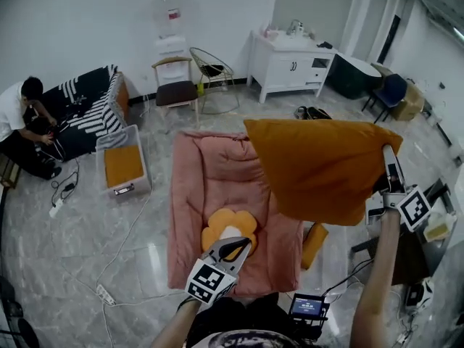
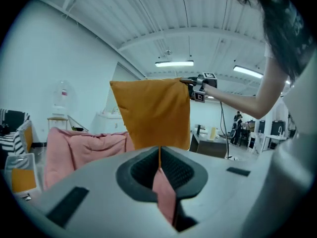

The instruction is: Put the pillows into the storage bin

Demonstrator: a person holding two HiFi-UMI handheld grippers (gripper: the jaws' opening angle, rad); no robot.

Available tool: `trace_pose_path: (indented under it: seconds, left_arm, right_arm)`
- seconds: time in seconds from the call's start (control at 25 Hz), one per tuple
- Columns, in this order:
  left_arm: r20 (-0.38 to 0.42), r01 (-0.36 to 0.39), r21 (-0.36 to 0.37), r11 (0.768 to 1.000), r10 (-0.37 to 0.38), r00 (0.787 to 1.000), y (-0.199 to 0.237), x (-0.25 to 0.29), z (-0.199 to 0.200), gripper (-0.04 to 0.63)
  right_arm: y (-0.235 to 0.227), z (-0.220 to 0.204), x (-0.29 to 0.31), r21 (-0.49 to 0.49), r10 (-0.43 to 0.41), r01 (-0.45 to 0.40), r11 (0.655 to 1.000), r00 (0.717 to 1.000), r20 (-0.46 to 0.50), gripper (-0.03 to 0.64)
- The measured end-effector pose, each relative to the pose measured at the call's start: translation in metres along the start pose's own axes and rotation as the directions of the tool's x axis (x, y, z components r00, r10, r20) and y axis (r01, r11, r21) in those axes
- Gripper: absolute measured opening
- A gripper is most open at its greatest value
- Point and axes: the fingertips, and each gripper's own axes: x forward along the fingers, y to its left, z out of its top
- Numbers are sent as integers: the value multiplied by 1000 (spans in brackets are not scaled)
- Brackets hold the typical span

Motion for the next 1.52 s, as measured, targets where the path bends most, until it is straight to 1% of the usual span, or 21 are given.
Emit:
trace_pose_path:
  seconds: [0.08,0.12,0.2,0.32,0.4,0.48,0.52,0.6,0.64,0.8,0.92,1.04,1.12,1.2,1.24,1.32,1.36,1.4,1.44,1.48,1.52]
  left_arm:
    - [-5,62,13,998,-62,998,-25,20,7,21]
    - [-8,93,18,996,-93,996,-38,29,8,21]
    - [-22,147,26,989,-146,989,-65,46,9,21]
    - [-56,201,44,979,-198,979,-99,72,3,21]
    - [-83,223,51,974,-218,972,-119,89,-1,21]
    - [-106,224,45,974,-218,970,-135,107,-6,21]
    - [-116,219,37,975,-214,970,-143,116,-8,21]
    - [-137,206,19,978,-201,970,-158,134,-14,21]
    - [-150,196,13,980,-192,970,-166,142,-18,21]
    - [-200,141,3,990,-137,970,-192,171,-31,21]
    - [-227,85,-17,996,-87,970,-204,187,-42,21]
    - [-253,28,-23,999,-33,967,-212,191,-51,21]
    - [-268,-8,-20,1000,2,963,-211,189,-54,21]
    - [-282,-50,-25,998,41,958,-205,185,-56,21]
    - [-290,-74,-29,997,62,955,-200,183,-58,21]
    - [-306,-119,-33,992,103,946,-189,176,-62,21]
    - [-313,-140,-35,990,122,942,-184,172,-63,21]
    - [-317,-159,-36,987,140,938,-179,169,-64,21]
    - [-319,-178,-39,983,156,935,-174,165,-64,21]
    - [-319,-195,-42,980,172,932,-170,162,-64,21]
    - [-318,-212,-45,976,187,929,-166,158,-63,21]
  right_arm:
    - [-33,22,-37,12,-110,110,994,994,20,31]
    - [-48,29,-54,14,-148,147,989,989,25,31]
    - [-74,39,-82,-28,-170,170,985,985,25,29]
    - [-110,45,-115,-120,-165,164,979,986,3,29]
    - [-139,45,-140,-132,-186,183,974,982,-11,28]
    - [-173,39,-160,-89,-221,217,972,975,-30,26]
    - [-195,32,-171,-47,-253,251,967,966,-45,26]
    - [-238,12,-191,42,-321,325,945,943,-88,21]
    - [-257,2,-199,72,-331,340,938,937,-112,21]
    - [-313,-42,-221,152,-326,360,920,922,-210,20]
    - [-350,-86,-235,192,-328,392,900,897,-296,20]
    - [-378,-137,-252,238,-331,441,865,859,-389,20]
    - [-398,-170,-266,288,-352,503,815,824,-444,20]
    - [-421,-206,-277,316,-385,574,755,779,-496,21]
    - [-433,-226,-282,303,-402,609,733,747,-530,21]
    - [-452,-274,-294,237,-415,667,707,662,-624,37]
    - [-456,-298,-300,199,-405,681,704,616,-675,58]
    - [-457,-317,-303,172,-386,680,712,585,-713,100]
    - [-453,-328,-302,165,-363,665,728,579,-730,152]
    - [-448,-332,-296,177,-336,639,748,596,-729,175]
    - [-440,-331,-286,197,-308,608,769,623,-720,217]
